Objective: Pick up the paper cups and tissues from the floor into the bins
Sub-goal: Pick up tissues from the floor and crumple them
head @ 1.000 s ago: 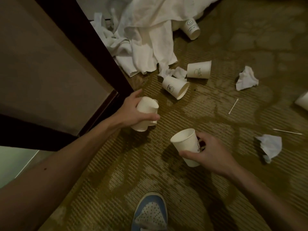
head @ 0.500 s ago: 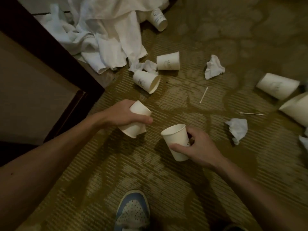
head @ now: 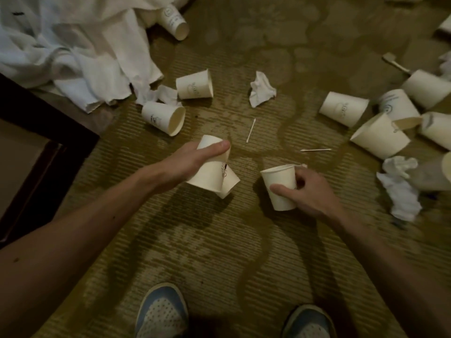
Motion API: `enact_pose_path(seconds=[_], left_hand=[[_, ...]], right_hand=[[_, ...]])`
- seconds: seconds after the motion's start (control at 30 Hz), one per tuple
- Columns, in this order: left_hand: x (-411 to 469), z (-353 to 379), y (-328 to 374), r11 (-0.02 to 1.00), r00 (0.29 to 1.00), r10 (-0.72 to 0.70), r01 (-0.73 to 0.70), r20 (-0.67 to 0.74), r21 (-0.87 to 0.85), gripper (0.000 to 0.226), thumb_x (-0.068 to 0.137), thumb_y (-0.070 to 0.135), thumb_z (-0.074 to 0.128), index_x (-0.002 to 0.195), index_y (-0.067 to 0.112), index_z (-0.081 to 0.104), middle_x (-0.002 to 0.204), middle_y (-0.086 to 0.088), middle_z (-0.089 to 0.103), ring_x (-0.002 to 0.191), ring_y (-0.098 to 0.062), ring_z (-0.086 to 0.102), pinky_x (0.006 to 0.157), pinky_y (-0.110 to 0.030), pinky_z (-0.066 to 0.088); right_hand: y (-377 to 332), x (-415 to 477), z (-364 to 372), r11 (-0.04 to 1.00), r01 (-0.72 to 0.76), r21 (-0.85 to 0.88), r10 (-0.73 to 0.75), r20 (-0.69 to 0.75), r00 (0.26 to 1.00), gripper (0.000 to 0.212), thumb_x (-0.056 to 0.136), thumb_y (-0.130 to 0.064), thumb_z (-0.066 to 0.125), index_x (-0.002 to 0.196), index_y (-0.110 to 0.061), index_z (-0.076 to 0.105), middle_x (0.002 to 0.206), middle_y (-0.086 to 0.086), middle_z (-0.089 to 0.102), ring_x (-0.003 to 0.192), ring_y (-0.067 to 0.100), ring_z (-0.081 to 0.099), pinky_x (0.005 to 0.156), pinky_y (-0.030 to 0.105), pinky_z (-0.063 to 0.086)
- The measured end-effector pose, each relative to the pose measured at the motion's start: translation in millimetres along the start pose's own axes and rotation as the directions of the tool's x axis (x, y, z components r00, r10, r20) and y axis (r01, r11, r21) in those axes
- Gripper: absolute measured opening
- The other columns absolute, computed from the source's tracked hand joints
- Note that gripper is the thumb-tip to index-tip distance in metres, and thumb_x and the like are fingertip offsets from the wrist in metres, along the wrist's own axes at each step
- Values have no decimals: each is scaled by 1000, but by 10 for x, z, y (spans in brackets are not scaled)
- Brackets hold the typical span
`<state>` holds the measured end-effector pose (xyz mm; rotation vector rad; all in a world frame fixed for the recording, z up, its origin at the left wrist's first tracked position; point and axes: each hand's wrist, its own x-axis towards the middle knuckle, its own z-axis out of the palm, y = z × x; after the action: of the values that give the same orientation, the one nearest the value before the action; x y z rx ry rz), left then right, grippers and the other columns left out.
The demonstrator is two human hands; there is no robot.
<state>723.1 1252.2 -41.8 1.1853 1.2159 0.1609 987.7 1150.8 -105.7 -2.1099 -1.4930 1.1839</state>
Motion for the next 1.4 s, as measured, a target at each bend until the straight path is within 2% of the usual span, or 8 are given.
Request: enact_pose_path(seconds=[0.17, 0.3, 0.5, 0.6, 0.7, 1.03, 1.2, 1.4], left_hand=[[106, 155, -31, 981, 995, -101, 102, 18, -165, 77, 58, 73, 68, 112, 17, 64, 95, -8, 76, 85, -22, 73, 74, -36, 60], [144, 303, -77, 939, 989, -127, 143, 70, -313, 73, 62, 68, 69, 114, 17, 63, 100, -11, 76, 95, -27, 73, 83, -41, 59], [207, 392, 231, 872, 987, -78, 136, 141, -470, 54, 71, 58, 65, 109, 18, 63, 94, -10, 77, 86, -23, 75, 65, -34, 60], [103, 413, 544, 885, 991, -35, 92, 130, -456, 48, 79, 55, 65, 111, 20, 62, 97, -10, 77, 90, -25, 74, 68, -38, 61], [-171, 428, 976, 848, 993, 6, 55, 115, -527, 36, 89, 50, 59, 107, 19, 62, 92, -9, 77, 85, -23, 75, 65, -36, 60], [-2300, 633, 3345, 844, 991, -11, 83, 137, -530, 49, 74, 49, 64, 110, 16, 63, 102, -11, 76, 95, -26, 73, 76, -41, 62], [-3440, 713, 5013, 855, 984, -6, 96, 176, -509, 39, 67, 50, 68, 86, 18, 81, 92, -10, 77, 83, -24, 75, 62, -36, 60], [-4484, 631, 6621, 944, 941, 187, -94, 281, -316, 67, 69, 58, 66, 116, 12, 60, 86, -6, 75, 77, -22, 73, 55, -29, 57]], right_hand=[[-12, -70, 8, 942, -87, 324, 97, -15, 995, 42, 73, -48, 78, 108, -34, 61, 98, -17, 66, 85, 4, 66, 63, 19, 49], [-132, -147, 23, 501, -280, 819, 194, 209, 959, 57, 73, -46, 70, 117, -11, 63, 108, 12, 74, 100, 27, 71, 81, 42, 59], [-369, -203, -158, 97, -356, 929, 150, 340, 928, 44, 78, -47, 63, 102, -13, 78, 109, 13, 72, 98, 23, 70, 94, 47, 52], [-591, -349, -438, -44, -348, 936, 180, 351, 919, 60, 76, -44, 69, 123, -7, 62, 109, 15, 72, 97, 25, 71, 84, 46, 57], [-905, -589, -820, -160, -341, 927, 227, 370, 901, 66, 75, -41, 72, 128, -6, 56, 122, 20, 67, 114, 30, 64, 95, 51, 52], [-2701, -2329, -2922, -103, -248, 963, 301, 268, 915, 65, 75, -41, 67, 130, -8, 57, 105, 13, 72, 92, 21, 70, 81, 35, 58], [-3795, -3307, -4308, 76, -153, 985, 319, 122, 940, 58, 76, -47, 64, 122, -11, 62, 103, 12, 73, 89, 21, 71, 72, 35, 57], [-4862, -4206, -5445, 293, 16, 956, 279, -102, 955, 55, 81, -49, 64, 123, -13, 62, 116, 15, 71, 101, 30, 68, 81, 43, 54]])
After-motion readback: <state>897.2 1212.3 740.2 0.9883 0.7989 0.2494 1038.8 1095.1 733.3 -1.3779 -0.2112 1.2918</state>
